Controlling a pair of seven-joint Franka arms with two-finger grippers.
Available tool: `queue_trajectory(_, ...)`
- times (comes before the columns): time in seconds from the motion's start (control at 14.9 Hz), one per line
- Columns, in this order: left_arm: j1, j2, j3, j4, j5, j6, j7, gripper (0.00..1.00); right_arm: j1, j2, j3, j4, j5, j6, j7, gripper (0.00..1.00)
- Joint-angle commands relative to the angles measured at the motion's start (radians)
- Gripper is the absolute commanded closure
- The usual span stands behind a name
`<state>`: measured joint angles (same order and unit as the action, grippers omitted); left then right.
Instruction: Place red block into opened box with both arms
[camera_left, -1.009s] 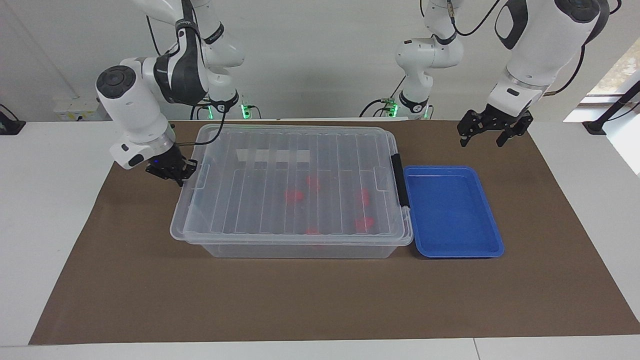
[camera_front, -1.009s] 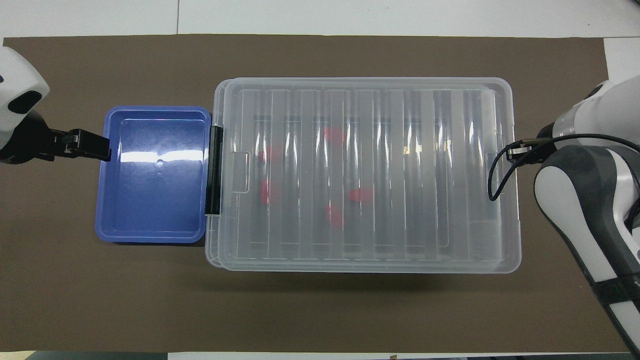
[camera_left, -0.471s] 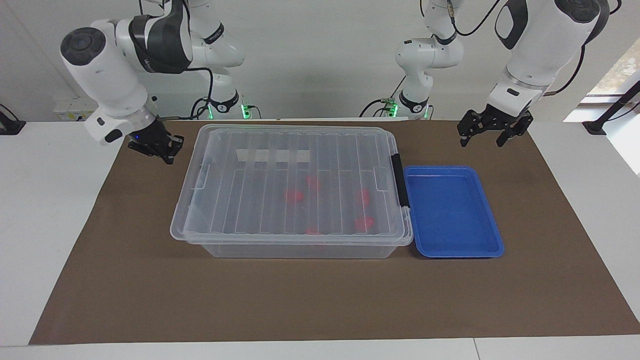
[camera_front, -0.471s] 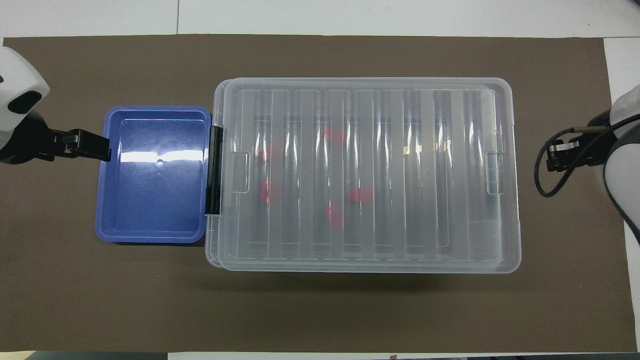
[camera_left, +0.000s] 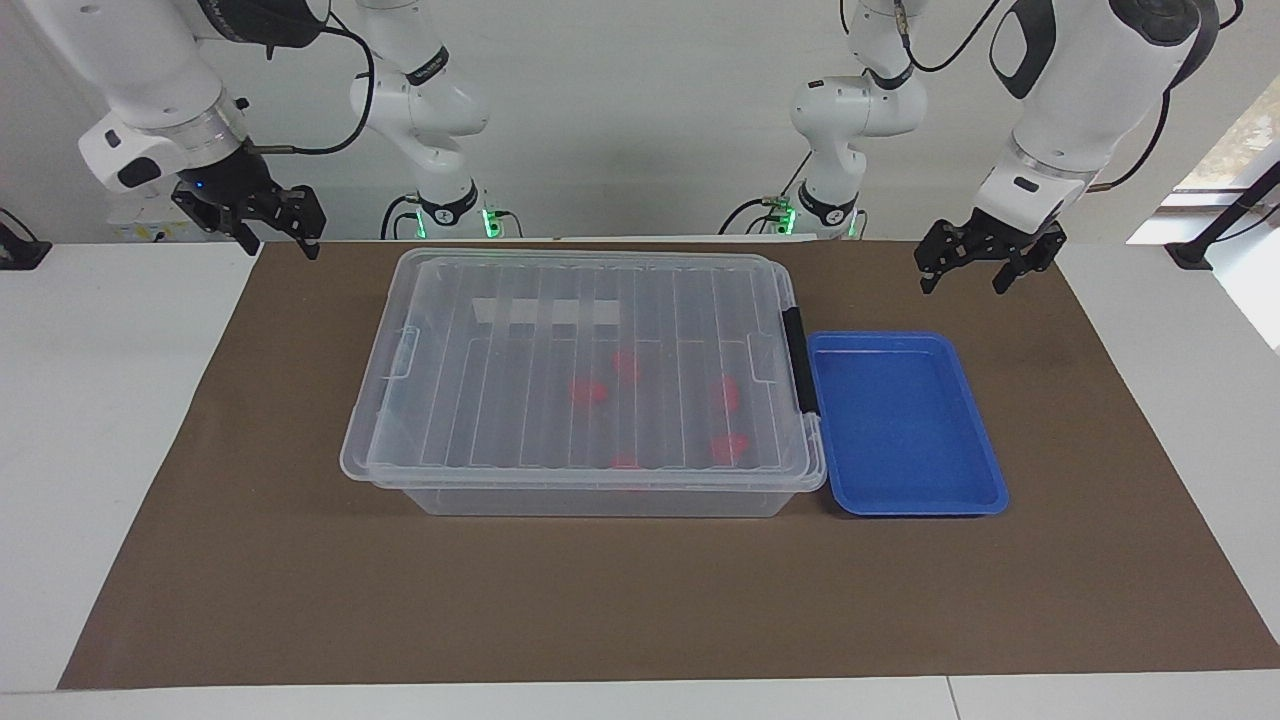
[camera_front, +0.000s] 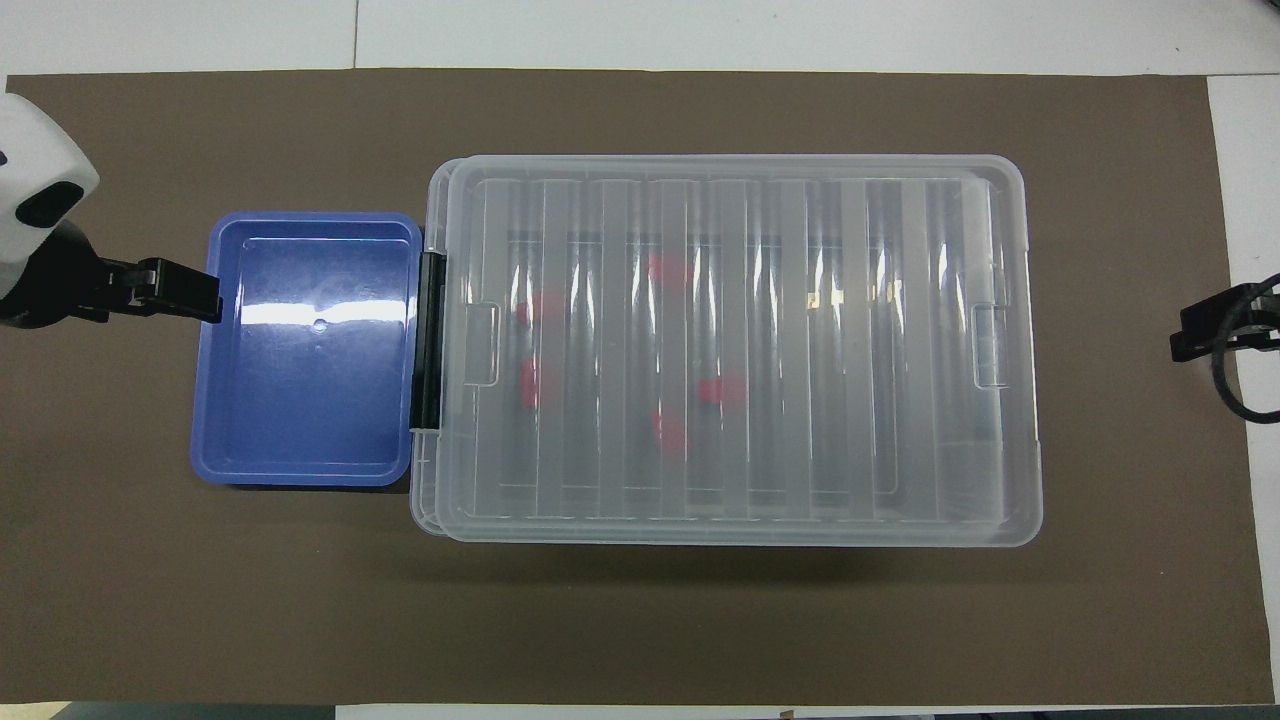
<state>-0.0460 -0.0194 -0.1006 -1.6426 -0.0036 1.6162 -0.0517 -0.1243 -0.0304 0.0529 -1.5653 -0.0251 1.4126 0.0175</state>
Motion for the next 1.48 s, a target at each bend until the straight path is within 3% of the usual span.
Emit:
queue_trajectory(0.0,0.011,-0.013,-0.004,0.0,0.002,-0.009,0.009,0.0,0.0,-0.009,0.015,-0.024,-0.01,0.04,0.012,0.0)
queue_trajectory(0.13,0.011,-0.013,-0.004,0.0,0.002,-0.009,0.009,0.0,-0.009,-0.005,0.015,-0.032,-0.006,0.092,0.01,0.0)
queue_trajectory(1.41,0.011,-0.013,-0.004,0.0,0.002,-0.009,0.009,0.0,0.0,0.003,0.018,-0.038,0.007,0.098,0.012,0.0)
